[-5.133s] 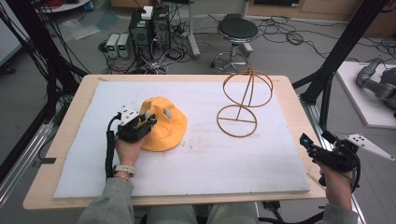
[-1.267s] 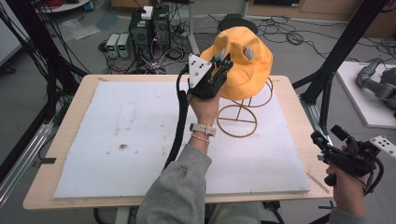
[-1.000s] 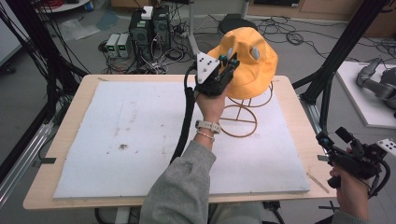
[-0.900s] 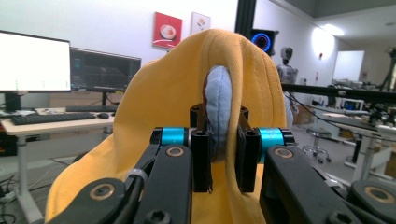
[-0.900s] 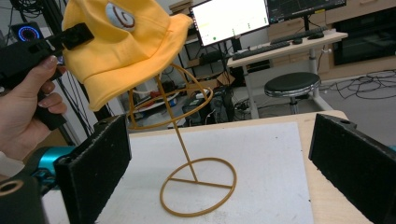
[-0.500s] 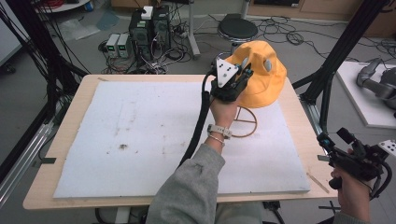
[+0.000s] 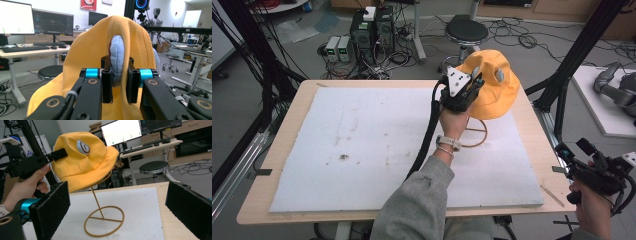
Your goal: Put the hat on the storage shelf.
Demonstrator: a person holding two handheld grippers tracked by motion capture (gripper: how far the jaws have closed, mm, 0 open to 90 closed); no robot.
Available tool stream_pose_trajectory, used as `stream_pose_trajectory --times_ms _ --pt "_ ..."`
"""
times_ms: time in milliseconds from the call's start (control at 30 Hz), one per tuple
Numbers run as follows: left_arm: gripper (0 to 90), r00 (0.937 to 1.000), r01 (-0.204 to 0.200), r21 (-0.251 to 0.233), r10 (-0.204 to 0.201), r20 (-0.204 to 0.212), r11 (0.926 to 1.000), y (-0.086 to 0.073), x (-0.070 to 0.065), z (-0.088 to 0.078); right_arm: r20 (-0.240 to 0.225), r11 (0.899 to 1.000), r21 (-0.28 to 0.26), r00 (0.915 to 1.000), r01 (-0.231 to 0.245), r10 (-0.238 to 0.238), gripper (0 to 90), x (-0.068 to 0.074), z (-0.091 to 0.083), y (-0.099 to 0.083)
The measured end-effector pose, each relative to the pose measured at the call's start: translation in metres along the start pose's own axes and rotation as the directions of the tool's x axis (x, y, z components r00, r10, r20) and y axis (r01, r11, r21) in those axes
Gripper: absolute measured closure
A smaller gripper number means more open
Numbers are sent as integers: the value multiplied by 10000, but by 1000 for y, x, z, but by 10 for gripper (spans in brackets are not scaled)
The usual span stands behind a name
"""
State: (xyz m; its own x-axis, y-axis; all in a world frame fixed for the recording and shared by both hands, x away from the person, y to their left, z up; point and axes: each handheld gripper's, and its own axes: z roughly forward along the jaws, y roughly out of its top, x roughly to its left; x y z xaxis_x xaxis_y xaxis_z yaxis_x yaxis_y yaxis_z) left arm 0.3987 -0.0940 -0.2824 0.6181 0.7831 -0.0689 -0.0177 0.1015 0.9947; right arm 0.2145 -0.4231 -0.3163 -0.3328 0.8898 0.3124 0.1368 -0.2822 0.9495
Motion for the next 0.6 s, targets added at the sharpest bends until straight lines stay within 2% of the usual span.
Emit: stream_pose_trajectory --times_ms 200,600 --pt "742 10000 -60 82 59 43 9999 -3 -1 0 10 10000 -38 10000 15 -15 52 -1 -1 0" --pt "615 9998 -107 289 112 -180 9995 -6 1 2 94 9999 -59 9999 -118 118 52 -2 -2 0"
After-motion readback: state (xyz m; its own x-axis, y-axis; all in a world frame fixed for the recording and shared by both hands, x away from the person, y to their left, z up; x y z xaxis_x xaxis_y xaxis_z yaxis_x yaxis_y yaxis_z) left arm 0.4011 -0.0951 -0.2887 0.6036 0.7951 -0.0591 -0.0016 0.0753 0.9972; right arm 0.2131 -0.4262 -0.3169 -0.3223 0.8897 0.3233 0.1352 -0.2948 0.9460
